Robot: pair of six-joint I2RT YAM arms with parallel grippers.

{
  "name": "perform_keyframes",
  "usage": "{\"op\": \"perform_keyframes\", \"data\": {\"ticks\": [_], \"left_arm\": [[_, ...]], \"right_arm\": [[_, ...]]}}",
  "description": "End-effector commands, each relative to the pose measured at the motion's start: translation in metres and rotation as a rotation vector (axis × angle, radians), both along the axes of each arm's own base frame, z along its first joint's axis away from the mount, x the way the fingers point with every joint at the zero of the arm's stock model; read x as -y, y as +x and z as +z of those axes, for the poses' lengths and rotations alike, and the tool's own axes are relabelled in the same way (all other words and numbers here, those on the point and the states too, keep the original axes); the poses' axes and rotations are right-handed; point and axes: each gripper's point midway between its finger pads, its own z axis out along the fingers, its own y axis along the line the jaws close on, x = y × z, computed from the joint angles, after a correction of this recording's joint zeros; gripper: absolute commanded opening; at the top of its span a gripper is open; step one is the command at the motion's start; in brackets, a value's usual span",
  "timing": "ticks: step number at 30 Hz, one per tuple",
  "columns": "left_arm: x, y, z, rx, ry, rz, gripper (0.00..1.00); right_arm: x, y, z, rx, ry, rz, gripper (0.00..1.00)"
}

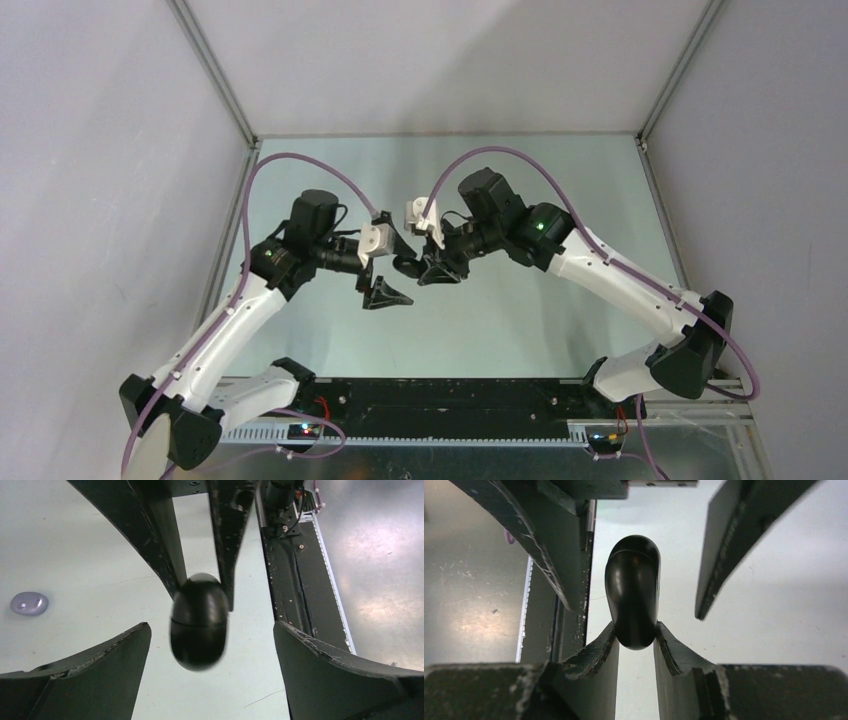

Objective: Insert the wireless bluetooth earbuds into the charging case
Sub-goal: Place the charging case at the center of the board.

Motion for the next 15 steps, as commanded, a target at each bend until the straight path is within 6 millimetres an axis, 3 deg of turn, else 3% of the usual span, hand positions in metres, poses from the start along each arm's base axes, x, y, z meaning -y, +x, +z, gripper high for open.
{"op": "perform_keyframes", "data": {"ticks": [1, 10, 15], "left_arm": [[-0.007, 0.009, 0.026, 0.098, -0.037, 0.058, 0.99], [-0.034, 0.04, 0.046, 0.179, -0.055, 0.259, 0.99], [-0.046, 0.07, 0.043, 0.21, -0.042, 0.419, 0.99]], "right_arm": [[0.008, 0.02, 0.014, 0.021, 0.062, -0.044, 0.15], [0.043, 0.07, -0.014, -0.066, 0.021, -0.16, 0.15], [0.067, 0.102, -0.054, -0.091, -0.081, -0.213, 0.15]]}}
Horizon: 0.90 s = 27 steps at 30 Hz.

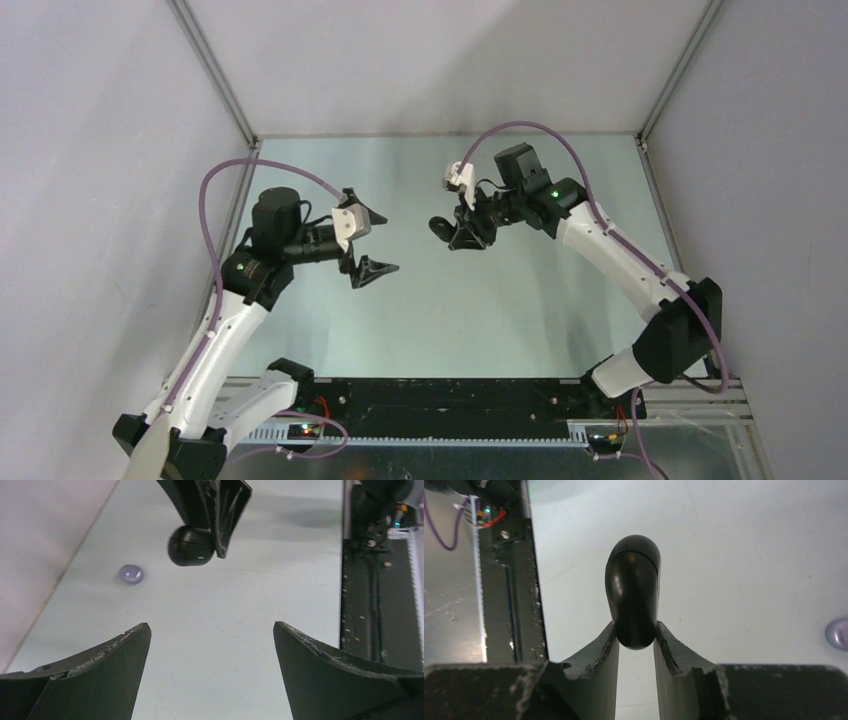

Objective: Insert the wireless bluetooth earbuds into the charging case
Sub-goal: Place the charging case at the center of the board.

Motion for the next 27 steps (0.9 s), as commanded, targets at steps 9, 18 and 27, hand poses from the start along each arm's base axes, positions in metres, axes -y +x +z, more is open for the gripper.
{"op": "perform_keyframes", "data": {"ticks": [9, 18, 27], "left_arm": [[-0.013, 0.036, 0.008, 0.05, -0.032, 0.197, 0.99], [-0.009, 0.036, 0.006, 0.028, -0.045, 0.179, 1.0], [-0.009, 0.034, 0.006, 0.026, -0.048, 0.174, 0.99]], "right_arm": [[0.076, 0.081, -0.124, -0.192, -0.359, -0.099, 0.15], [0.028, 0.125, -0.129, -0.402, -0.268, -0.313, 0.16], [-0.027, 0.202, -0.16, -0.589, -0.14, -0.682, 0.16]]}}
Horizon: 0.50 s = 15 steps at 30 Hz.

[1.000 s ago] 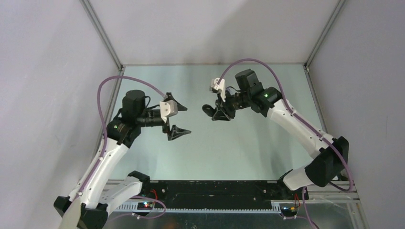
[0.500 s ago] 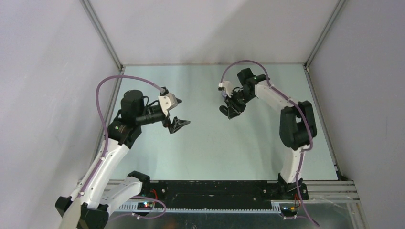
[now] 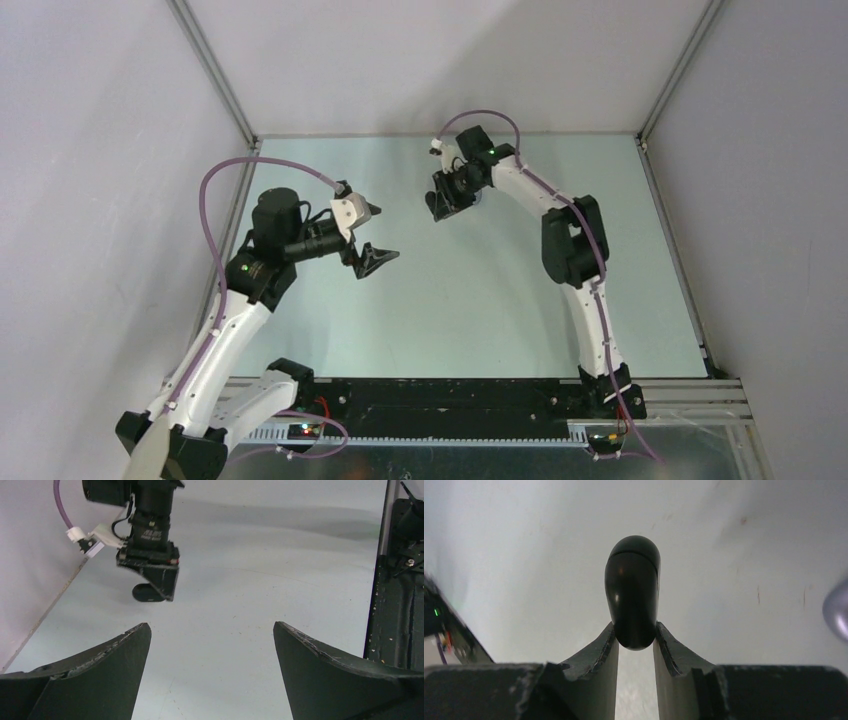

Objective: Insert the wireless bluetooth earbuds into the charging case
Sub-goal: Place the charging case at the center of the board.

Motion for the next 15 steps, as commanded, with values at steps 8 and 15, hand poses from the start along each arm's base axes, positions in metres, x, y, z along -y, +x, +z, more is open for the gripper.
{"op": "perform_keyframes", "data": {"ticks": [8, 15], "left_arm": [[0.001, 0.001, 0.002, 0.001, -0.014, -0.01, 0.99], [0.0, 0.005, 0.002, -0.011, -0.015, -0.004, 0.99]], "right_arm": [[-0.041, 0.083, -0.006, 0.012, 0.127, -0.423, 0.21], [-0.055, 0.091, -0.038, -0.047, 0.139, -0.46, 0.22]]}}
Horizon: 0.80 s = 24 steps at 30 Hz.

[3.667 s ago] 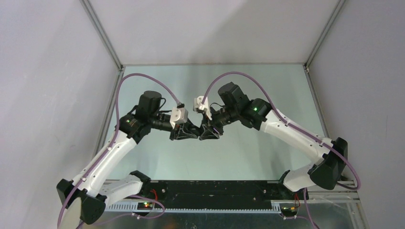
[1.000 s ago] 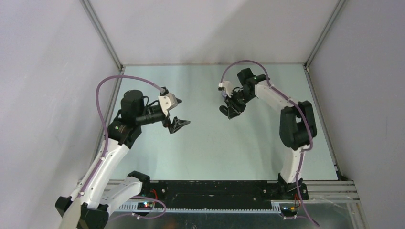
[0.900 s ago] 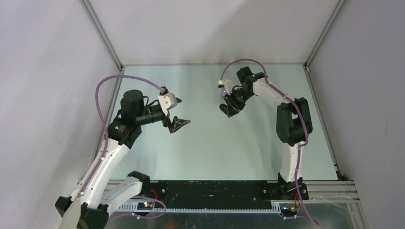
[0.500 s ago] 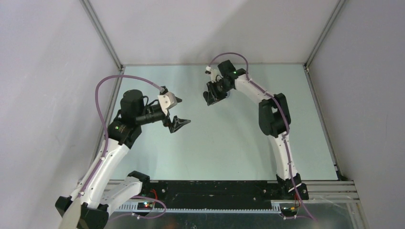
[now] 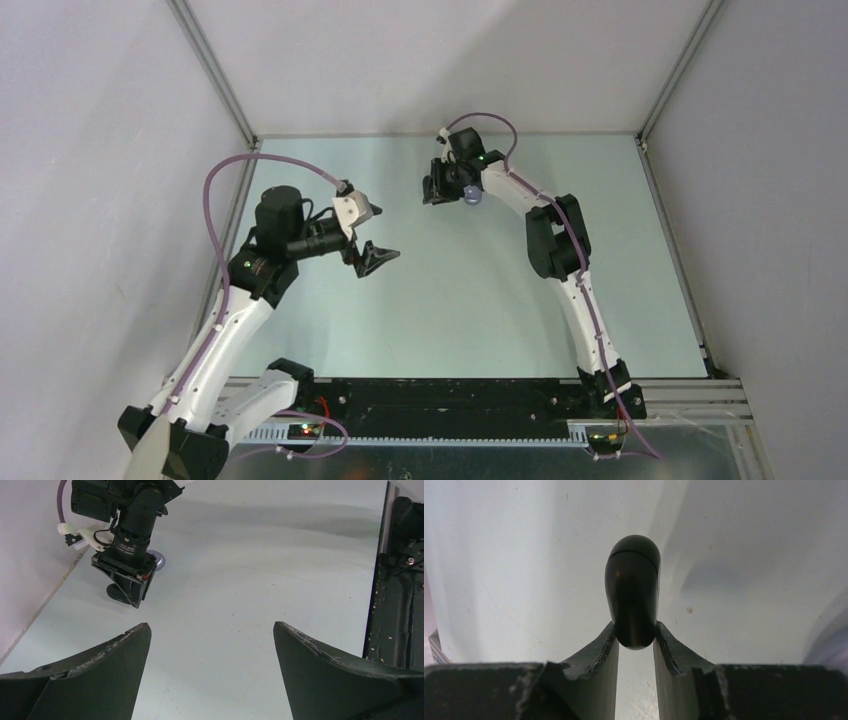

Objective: Insert the wireless bluetooth earbuds into the charging case
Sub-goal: Place the charging case at the center of the board.

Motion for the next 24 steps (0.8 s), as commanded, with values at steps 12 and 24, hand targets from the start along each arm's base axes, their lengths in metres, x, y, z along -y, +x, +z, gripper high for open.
{"op": "perform_keyframes", "data": {"ticks": [12, 24], "left_arm": [[0.0, 0.006, 0.004, -0.018, -0.015, -0.012, 0.99], [0.001, 0.006, 0.004, -0.018, -0.017, -0.015, 0.99]], "right_arm": [[-0.019, 0.02, -0.022, -0.061, 0.102, -0.065, 0.32], [-0.017, 0.011, -0.007, -0.109, 0.153, -0.051, 0.46]]}}
